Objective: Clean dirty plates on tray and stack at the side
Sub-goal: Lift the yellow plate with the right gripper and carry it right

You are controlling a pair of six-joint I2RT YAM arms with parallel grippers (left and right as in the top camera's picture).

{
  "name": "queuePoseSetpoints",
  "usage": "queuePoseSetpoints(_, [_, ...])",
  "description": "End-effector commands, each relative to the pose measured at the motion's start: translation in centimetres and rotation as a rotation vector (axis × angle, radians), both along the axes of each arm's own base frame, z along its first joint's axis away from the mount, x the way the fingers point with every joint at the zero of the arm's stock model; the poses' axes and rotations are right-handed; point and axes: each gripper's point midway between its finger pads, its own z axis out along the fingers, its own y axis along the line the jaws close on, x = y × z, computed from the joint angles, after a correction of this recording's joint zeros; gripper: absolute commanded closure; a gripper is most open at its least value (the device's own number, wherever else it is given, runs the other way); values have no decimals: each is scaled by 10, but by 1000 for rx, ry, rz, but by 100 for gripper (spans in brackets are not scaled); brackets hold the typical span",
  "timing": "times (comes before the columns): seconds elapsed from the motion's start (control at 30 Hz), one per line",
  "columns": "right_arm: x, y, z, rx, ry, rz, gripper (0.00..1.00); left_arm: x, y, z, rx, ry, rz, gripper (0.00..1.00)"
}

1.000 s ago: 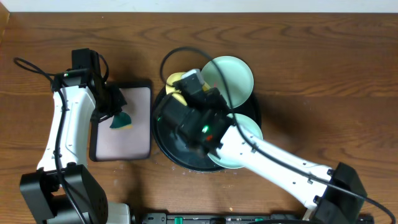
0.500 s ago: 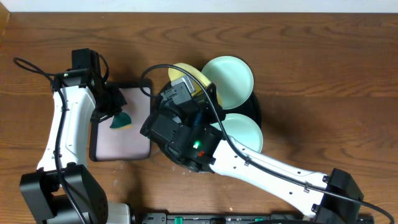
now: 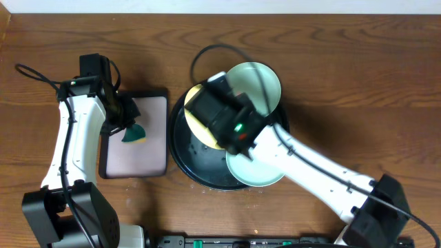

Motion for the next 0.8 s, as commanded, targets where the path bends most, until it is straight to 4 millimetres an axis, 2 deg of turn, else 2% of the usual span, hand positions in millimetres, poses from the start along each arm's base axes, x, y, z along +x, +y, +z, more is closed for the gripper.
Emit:
queuePoseSetpoints(0.0, [-3, 14, -3, 290, 224, 53, 99, -4, 2, -3, 6, 12, -5, 92])
queuePoseSetpoints(0.13, [12, -10, 11, 489, 329, 28, 99, -4, 2, -3, 6, 12, -5, 93])
queuePoseSetpoints(0.2, [23, -33, 24, 573, 338, -7, 99, -4, 2, -3, 6, 12, -5, 92])
queuePoseSetpoints(0.27, [34, -66, 35, 609, 314, -77, 99, -4, 2, -3, 6, 12, -5, 92])
queuePoseSetpoints(0.33, [44, -107, 45, 626, 277, -171, 99, -4, 2, -3, 6, 12, -5, 92])
queuePoseSetpoints(0.43, [49, -168, 53, 639, 242, -313, 99, -4, 2, -3, 6, 12, -5, 93])
queuePoseSetpoints(0.53, [48, -235, 46, 595, 220, -497, 99, -4, 2, -3, 6, 11, -5, 93])
queuePoseSetpoints(0.6, [41, -283, 33, 525, 213, -663, 99, -3, 2, -3, 6, 11, -5, 93])
queuePoseSetpoints(0.67, [34, -311, 20, 496, 232, -752, 99, -3, 2, -3, 6, 11, -5, 93])
queuePoseSetpoints(0.77, [26, -336, -4, 487, 282, -833, 99, -3, 2, -3, 6, 11, -5, 93])
